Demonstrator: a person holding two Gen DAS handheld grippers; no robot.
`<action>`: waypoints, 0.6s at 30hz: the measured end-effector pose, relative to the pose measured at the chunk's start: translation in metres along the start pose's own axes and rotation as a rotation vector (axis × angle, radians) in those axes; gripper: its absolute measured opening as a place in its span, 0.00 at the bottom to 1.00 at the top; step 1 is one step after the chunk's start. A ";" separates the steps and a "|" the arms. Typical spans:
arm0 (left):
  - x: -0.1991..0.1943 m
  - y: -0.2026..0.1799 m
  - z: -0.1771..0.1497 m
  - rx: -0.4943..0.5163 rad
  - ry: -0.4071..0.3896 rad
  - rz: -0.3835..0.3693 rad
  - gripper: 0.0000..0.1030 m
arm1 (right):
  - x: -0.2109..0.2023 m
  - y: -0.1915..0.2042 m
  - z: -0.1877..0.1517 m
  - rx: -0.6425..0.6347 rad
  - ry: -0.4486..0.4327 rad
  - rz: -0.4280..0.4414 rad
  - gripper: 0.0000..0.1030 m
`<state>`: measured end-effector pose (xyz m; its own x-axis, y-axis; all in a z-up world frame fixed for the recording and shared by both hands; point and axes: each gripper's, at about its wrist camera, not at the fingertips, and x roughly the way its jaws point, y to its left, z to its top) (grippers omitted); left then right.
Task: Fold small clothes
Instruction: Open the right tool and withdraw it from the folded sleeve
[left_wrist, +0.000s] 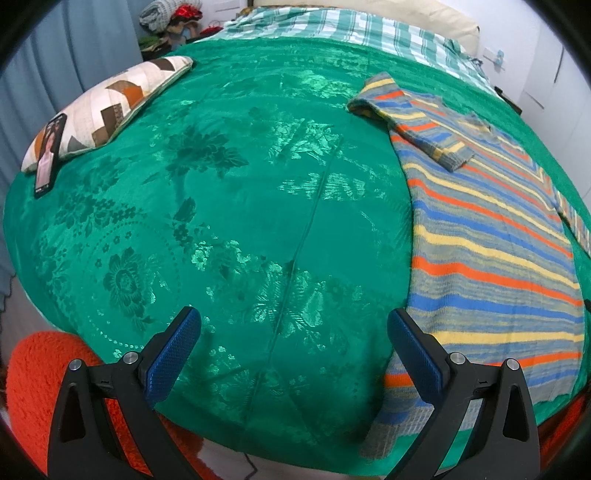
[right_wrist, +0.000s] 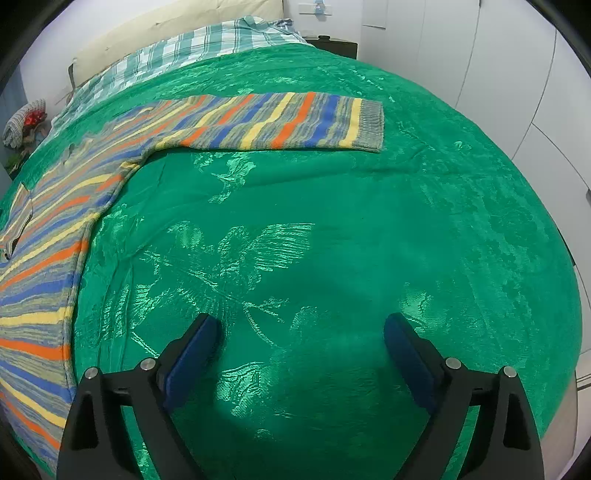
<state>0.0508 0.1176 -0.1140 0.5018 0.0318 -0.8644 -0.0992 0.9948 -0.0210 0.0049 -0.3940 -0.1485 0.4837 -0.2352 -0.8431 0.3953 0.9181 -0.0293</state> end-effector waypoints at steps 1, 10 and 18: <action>0.000 0.000 0.000 0.000 0.002 0.001 0.98 | 0.000 0.000 0.000 0.000 0.000 0.000 0.89; 0.001 0.000 0.000 0.000 0.005 0.003 0.98 | -0.001 0.000 0.000 0.001 0.000 0.000 0.90; 0.003 0.001 -0.001 -0.005 0.012 0.002 0.98 | 0.000 0.000 0.000 0.000 0.000 -0.001 0.91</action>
<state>0.0512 0.1190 -0.1168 0.4914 0.0329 -0.8703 -0.1043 0.9943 -0.0213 0.0045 -0.3938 -0.1482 0.4837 -0.2358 -0.8429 0.3959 0.9178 -0.0296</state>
